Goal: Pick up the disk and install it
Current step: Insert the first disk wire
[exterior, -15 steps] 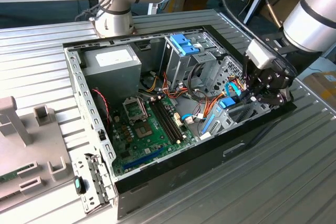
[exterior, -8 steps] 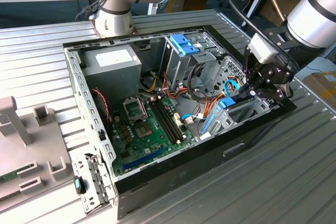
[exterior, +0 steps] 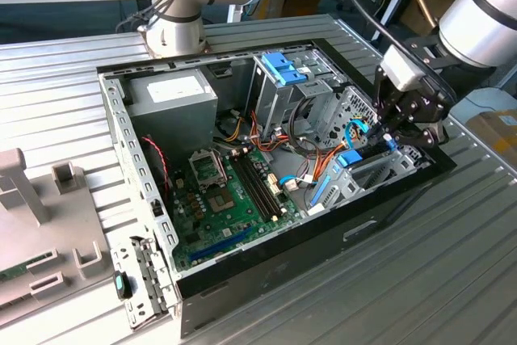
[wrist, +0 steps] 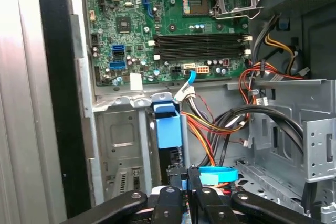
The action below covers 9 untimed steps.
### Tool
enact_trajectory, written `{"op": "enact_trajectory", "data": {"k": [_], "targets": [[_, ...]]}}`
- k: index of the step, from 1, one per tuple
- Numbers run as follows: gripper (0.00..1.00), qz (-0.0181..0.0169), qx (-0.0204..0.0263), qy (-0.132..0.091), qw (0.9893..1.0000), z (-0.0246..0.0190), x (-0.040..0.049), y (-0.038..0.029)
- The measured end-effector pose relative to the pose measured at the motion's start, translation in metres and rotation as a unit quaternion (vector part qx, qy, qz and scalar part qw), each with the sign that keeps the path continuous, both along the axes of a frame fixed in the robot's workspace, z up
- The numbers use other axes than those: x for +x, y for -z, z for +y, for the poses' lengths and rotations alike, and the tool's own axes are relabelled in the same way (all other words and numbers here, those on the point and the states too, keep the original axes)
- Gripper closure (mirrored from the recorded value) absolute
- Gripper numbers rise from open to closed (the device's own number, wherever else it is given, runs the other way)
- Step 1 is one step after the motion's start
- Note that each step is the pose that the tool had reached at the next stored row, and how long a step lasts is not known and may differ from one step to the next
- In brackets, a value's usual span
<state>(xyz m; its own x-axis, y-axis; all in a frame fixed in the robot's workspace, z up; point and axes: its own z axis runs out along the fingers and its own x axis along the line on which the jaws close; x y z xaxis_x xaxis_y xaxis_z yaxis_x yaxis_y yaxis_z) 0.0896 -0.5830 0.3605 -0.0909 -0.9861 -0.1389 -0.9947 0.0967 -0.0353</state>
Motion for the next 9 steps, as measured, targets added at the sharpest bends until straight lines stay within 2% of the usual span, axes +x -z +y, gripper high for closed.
{"op": "enact_trajectory", "data": {"k": [1,9], "targets": [[0.83,0.0000,0.0001,0.000,1.0000,0.0027,0.0000,0.0000],[0.83,0.0000,0.0000,0.000,1.0000,0.0029,0.0017,0.0000]]}}
